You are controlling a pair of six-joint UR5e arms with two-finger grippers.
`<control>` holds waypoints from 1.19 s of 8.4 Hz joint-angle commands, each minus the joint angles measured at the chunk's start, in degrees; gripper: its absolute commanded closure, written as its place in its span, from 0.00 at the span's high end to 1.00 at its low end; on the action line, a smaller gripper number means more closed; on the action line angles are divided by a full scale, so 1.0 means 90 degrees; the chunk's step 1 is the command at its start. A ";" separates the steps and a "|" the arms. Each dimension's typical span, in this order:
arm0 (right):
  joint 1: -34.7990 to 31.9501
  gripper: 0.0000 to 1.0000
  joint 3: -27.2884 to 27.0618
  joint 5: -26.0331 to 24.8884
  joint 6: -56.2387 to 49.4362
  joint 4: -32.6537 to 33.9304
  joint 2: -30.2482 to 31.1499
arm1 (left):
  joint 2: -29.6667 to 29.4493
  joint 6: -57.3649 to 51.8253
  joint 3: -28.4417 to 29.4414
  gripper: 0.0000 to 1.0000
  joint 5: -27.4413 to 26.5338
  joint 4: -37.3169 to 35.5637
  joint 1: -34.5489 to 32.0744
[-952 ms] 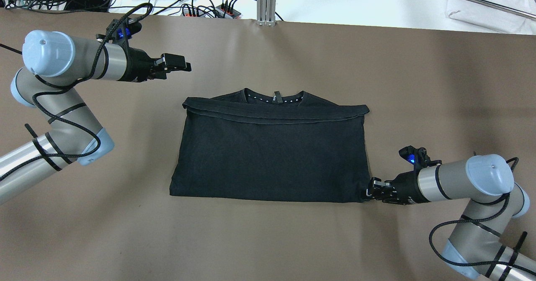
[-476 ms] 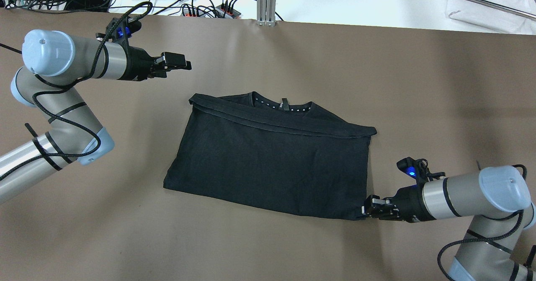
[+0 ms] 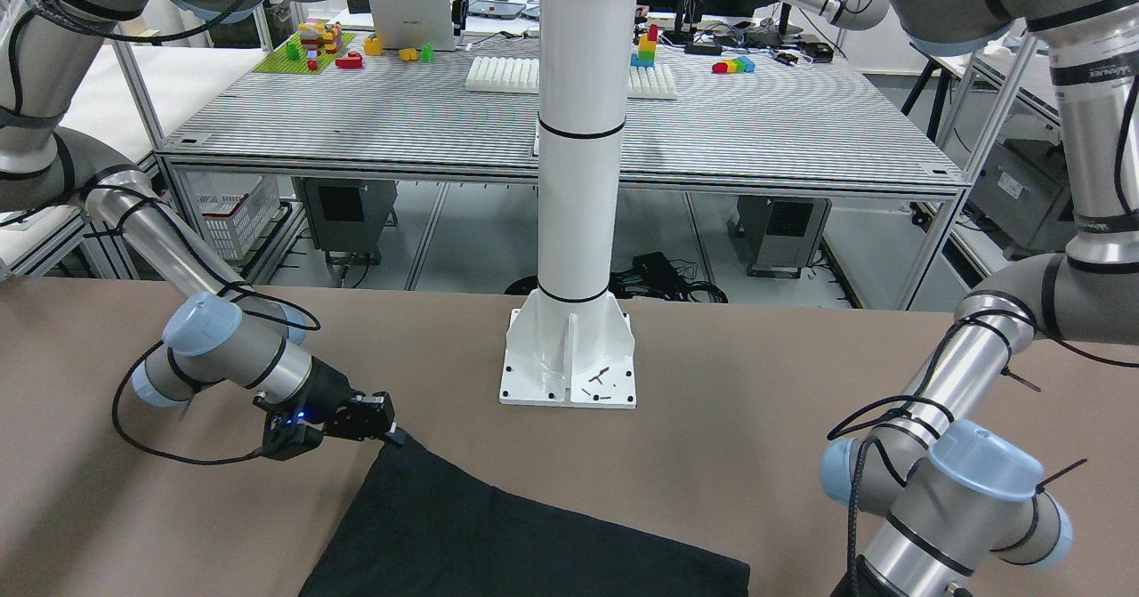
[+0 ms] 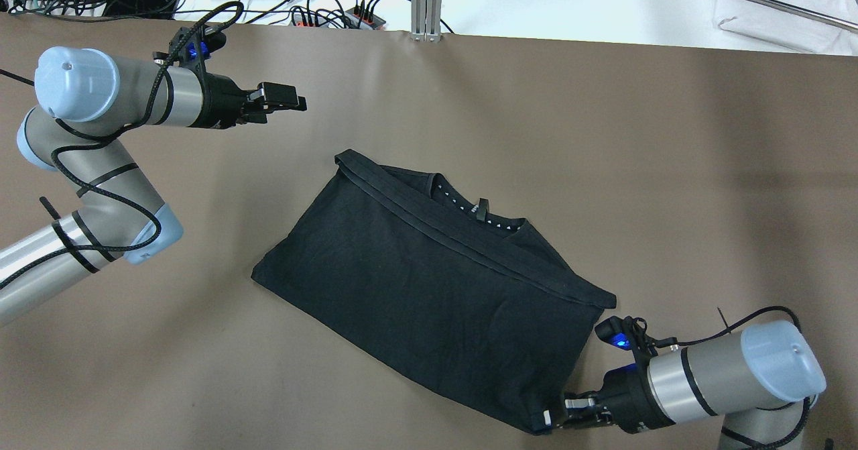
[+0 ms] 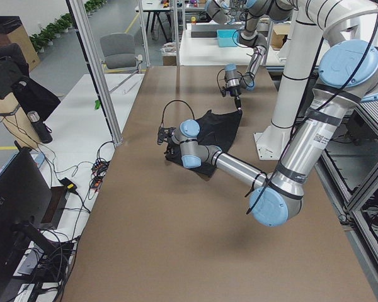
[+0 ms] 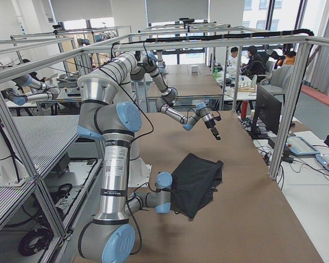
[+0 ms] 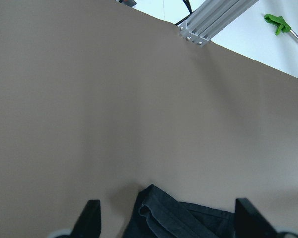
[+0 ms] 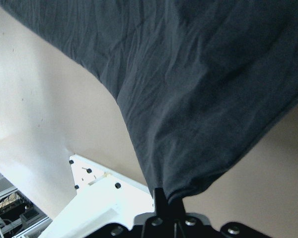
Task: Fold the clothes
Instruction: 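Drag the bundle corner with the right gripper toward the robot, rotating it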
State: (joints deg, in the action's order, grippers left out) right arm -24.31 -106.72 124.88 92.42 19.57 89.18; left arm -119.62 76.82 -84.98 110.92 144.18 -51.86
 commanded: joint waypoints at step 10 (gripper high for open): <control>0.0163 0.95 0.0187 -0.2026 0.0102 -0.0662 -0.0094 | 0.0838 0.0078 -0.0909 0.95 0.0097 0.0006 0.0272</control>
State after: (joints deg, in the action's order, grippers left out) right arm -21.13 -105.47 114.32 93.87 12.07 88.48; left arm -114.98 77.00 -91.08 111.83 144.07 -51.35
